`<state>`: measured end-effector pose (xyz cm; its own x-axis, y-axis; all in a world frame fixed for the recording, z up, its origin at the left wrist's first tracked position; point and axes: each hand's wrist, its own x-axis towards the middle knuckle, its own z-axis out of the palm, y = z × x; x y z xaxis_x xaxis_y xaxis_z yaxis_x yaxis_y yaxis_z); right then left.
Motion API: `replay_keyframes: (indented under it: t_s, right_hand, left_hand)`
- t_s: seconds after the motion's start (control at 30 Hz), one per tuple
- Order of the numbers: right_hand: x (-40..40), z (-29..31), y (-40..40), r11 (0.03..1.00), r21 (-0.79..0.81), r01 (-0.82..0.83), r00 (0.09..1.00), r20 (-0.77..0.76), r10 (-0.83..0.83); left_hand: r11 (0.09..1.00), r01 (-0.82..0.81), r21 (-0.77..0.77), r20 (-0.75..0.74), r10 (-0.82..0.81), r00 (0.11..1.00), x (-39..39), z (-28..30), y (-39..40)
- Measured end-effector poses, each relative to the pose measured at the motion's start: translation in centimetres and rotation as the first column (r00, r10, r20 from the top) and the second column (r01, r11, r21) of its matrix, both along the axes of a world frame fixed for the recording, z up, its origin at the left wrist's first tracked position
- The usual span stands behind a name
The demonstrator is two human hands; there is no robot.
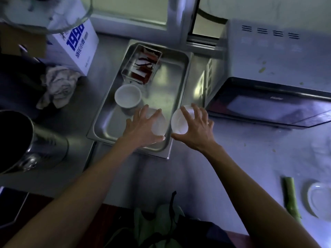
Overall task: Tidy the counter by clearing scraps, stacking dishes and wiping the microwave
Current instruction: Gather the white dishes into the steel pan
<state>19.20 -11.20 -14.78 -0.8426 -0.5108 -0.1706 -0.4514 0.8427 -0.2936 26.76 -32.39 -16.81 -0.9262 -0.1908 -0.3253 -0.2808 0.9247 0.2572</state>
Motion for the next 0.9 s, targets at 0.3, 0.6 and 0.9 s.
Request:
replay_keyframes:
  t_s: [0.3, 0.6, 0.9]
  right_hand:
    - [-0.4, -1.9, -3.7, 0.998, 0.069, -0.012, 1.0, 0.021, 0.01]
    - [-1.7, -2.7, -3.8, 0.998, 0.049, 0.036, 0.999, 0.032, -0.037]
    - [-1.6, -3.0, -3.1, 0.998, -0.027, 0.058, 0.998, 0.03, -0.057]
  left_hand:
    - [0.999, 0.034, 0.025, 0.091, -0.036, 0.995, 0.1, -3.7, -2.8]
    - [0.994, 0.107, -0.017, 0.112, -0.104, 0.988, -2.2, -5.8, -2.1]
    - [0.992, 0.115, -0.047, 0.092, -0.11, 0.99, -2.5, -7.4, -1.4]
